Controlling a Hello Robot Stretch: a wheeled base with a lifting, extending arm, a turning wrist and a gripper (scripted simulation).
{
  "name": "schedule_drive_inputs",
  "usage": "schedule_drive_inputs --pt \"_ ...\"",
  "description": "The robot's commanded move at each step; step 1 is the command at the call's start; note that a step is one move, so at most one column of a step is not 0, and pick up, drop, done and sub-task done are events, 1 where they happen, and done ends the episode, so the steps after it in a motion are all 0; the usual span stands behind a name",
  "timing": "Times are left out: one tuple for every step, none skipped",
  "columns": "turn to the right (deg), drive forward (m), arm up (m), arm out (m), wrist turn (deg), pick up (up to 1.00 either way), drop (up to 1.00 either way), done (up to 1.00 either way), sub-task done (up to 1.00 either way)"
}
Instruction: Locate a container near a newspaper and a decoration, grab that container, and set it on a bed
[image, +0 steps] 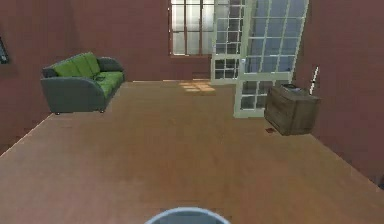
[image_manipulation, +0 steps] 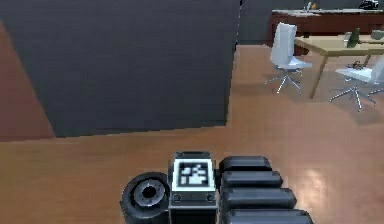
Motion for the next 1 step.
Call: schedule_drive_inputs --pt "0.0 1.00 0.00 0.00 0.0 0.00 0.00 0.00 0.00"
